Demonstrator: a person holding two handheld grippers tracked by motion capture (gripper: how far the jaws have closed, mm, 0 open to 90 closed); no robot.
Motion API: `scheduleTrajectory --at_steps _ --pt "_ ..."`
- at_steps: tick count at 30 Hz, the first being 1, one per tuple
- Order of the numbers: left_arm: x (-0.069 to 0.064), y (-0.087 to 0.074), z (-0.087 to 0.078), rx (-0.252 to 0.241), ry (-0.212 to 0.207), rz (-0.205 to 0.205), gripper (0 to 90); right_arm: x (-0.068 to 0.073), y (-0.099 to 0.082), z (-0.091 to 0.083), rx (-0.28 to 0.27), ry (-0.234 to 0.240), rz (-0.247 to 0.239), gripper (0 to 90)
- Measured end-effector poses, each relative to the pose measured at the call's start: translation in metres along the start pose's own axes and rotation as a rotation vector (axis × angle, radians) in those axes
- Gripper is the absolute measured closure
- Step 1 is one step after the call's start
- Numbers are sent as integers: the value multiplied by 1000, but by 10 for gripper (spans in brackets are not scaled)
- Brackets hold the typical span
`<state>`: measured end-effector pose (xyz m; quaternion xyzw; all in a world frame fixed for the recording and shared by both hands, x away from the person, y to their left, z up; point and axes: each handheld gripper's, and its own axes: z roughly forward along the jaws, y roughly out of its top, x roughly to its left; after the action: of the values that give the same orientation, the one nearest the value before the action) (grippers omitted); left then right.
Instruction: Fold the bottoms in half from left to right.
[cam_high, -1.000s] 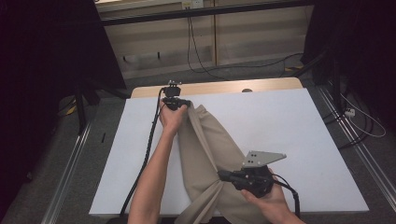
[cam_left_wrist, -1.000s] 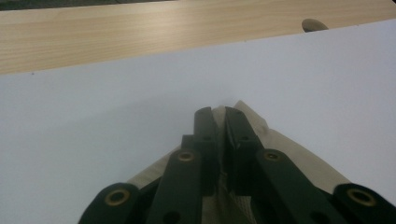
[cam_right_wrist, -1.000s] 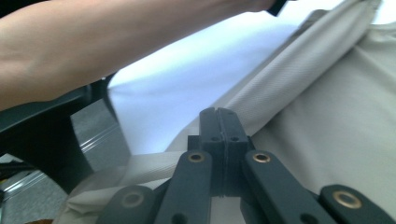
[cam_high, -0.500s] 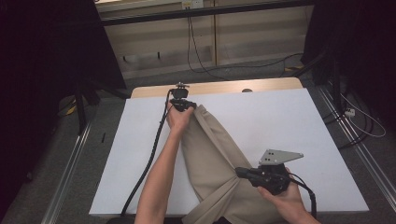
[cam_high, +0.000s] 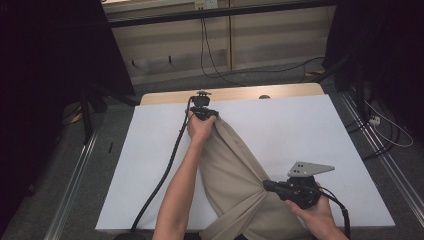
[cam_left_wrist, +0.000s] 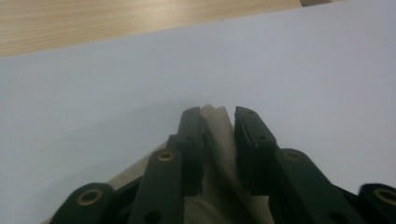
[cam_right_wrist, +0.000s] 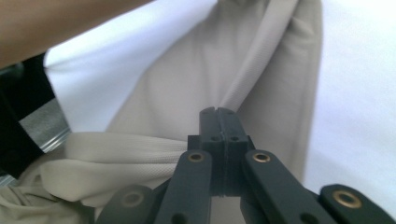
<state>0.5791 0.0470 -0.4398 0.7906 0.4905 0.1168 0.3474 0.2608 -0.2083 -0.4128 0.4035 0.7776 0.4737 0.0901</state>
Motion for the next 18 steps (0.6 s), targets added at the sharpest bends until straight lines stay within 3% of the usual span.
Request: scheduleTrajectory --at_steps 5,7,10,12,13,14,15,18 --pt "-1 -2 2 -7 -12 9 577 -8 -7 0 37 -42 11 900" --pt "-2 -1 -3 -10 2 30 413 -12 -10 1 58 -59 27 900" --pt "-2 -1 -12 -15 -3 39 318 -14 -11 4 84 -77 22 900" --pt "-2 -2 -22 -31 -14 44 293 -16 -15 5 113 -85 30 900" --pt "-1 -5 -34 -76 -26 46 268 -19 -18 5 130 -97 38 900" --pt "-1 -5 -34 -76 -26 46 267 -19 -18 5 130 -97 38 900" --pt "2 -10 -45 -89 -6 75 266 -22 -19 5 144 -116 43 900" --pt "4 -18 -52 -95 10 90 259 -23 -19 5 161 -155 48 900"
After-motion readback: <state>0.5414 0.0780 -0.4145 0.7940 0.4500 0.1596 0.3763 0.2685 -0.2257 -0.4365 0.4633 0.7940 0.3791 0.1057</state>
